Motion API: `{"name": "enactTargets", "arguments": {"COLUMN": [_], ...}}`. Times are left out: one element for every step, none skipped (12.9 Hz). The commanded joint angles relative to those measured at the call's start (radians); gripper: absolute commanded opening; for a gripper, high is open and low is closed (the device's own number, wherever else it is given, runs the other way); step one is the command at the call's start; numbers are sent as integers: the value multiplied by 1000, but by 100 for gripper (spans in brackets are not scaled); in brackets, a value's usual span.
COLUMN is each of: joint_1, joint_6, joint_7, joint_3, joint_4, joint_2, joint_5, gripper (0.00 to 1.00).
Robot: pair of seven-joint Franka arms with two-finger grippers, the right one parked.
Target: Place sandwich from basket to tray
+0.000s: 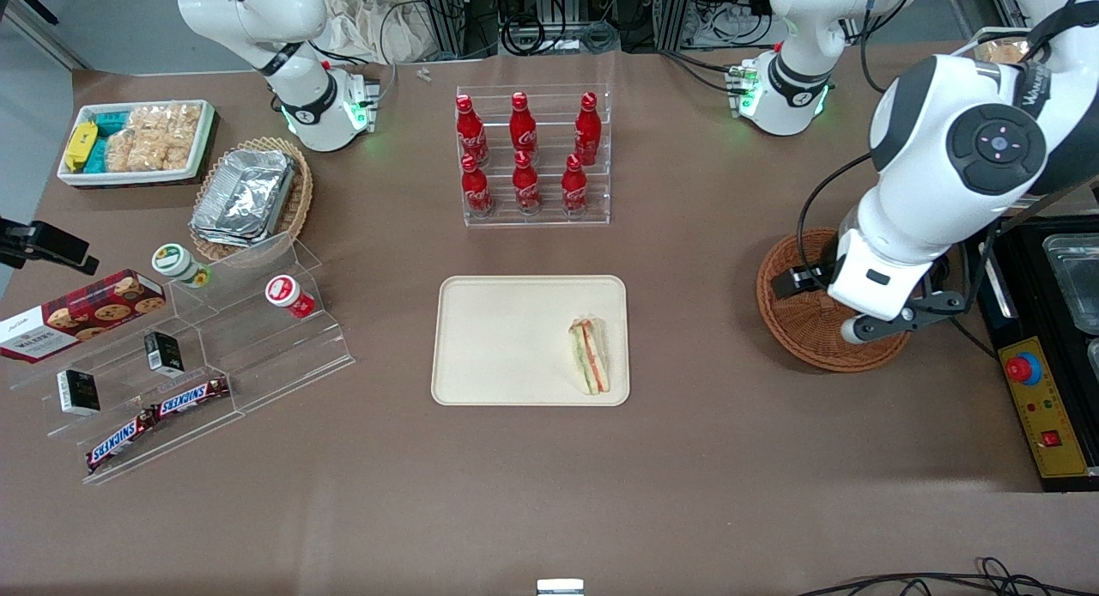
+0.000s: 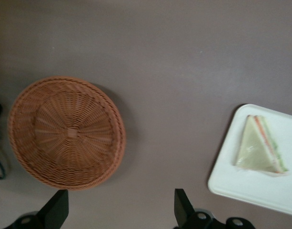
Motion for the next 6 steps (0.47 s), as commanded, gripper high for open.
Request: {"name": "enactTargets", "arguments": {"joint_1": [-140, -208, -213, -205, -186, -182], "joint_6": [-15, -15, -15, -27, -53, -65], "joint_7": [166, 222, 271, 317, 346, 352], "joint_3": [203, 297, 325, 329, 327, 327], "joint_4": [-85, -110, -131, -134, -127, -109], "joint_2": [-97, -122, -140, -152, -153, -147], "joint_5": [-31, -52, -67, -75, -77, -77], "gripper": [100, 100, 100, 100, 100, 100]}}
